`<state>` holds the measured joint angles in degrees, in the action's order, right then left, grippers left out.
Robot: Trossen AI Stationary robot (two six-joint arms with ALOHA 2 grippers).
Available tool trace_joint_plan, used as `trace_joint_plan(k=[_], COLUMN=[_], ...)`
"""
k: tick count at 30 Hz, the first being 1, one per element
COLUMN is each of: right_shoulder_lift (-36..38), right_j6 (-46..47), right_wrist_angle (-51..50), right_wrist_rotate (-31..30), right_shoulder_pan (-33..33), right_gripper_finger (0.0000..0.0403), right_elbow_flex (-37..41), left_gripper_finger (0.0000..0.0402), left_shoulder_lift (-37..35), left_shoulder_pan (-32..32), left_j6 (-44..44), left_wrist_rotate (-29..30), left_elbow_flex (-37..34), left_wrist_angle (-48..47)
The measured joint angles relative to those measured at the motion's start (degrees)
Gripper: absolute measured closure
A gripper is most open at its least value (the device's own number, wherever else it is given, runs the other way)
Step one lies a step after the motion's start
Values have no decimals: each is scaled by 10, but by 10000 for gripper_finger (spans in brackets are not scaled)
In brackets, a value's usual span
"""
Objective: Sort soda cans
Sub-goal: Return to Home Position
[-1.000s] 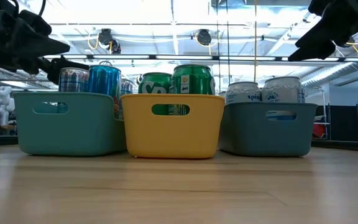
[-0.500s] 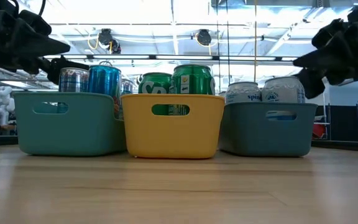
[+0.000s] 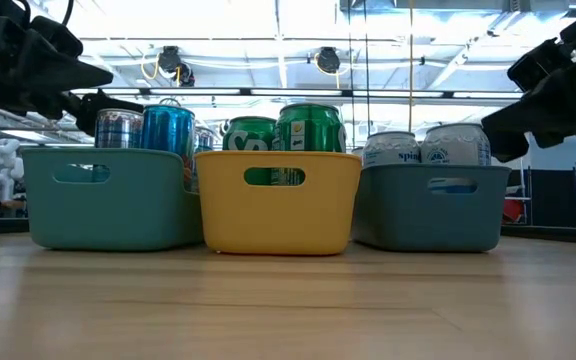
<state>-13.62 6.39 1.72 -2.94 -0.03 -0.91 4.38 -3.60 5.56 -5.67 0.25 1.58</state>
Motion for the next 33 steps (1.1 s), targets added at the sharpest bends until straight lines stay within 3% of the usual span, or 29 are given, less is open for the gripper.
trace_joint_plan(k=[33], right_shoulder_lift=[0], right_j6=[23], right_wrist_angle=[1], right_wrist_rotate=[0], right_shoulder_pan=[0], right_gripper_finger=[37], right_elbow_flex=[0], left_gripper_finger=[20], left_shoulder_lift=[0], left_shoulder_pan=[0], left_j6=[0], left_wrist_rotate=[0], left_elbow_flex=[0], left_wrist_angle=[0])
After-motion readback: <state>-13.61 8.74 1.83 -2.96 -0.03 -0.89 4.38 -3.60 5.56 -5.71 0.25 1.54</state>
